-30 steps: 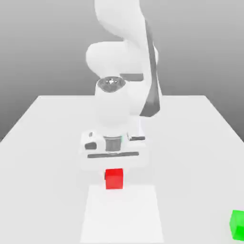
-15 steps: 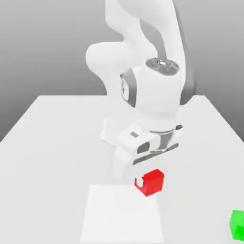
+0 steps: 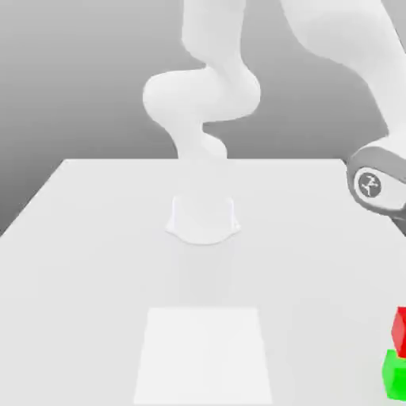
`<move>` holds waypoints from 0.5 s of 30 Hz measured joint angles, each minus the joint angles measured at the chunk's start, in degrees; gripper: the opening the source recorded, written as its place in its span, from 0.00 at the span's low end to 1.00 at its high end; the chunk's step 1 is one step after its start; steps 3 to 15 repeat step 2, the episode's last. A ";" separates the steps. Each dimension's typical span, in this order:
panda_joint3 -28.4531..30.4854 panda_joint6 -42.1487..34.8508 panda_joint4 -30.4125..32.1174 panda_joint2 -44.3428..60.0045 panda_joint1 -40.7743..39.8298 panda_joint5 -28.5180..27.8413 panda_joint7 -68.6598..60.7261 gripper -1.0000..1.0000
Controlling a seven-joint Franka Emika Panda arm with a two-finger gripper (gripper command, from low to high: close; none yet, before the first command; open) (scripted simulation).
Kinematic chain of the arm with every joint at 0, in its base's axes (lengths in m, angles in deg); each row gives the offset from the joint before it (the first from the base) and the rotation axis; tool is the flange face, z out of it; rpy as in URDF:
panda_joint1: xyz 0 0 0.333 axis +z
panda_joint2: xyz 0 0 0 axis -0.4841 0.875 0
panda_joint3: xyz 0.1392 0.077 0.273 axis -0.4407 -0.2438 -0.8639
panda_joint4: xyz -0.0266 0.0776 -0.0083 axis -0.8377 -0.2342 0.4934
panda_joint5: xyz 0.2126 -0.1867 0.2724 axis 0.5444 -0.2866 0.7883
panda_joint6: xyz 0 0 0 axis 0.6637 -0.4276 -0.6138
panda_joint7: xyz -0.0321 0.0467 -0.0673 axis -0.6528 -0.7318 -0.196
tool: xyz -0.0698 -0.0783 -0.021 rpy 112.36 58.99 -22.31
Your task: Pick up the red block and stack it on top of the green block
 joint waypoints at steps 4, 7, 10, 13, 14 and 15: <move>0.00 0.00 0.00 0.00 0.00 0.00 0.00 1.00; 0.00 0.00 0.00 0.00 0.00 0.00 0.00 1.00; 0.00 0.00 0.00 0.00 0.00 0.00 0.00 1.00; 0.00 0.00 0.00 0.00 0.00 0.00 0.00 1.00; 0.00 0.00 0.00 0.00 0.00 0.00 0.00 1.00; 0.00 0.00 0.00 0.00 0.00 0.00 0.00 1.00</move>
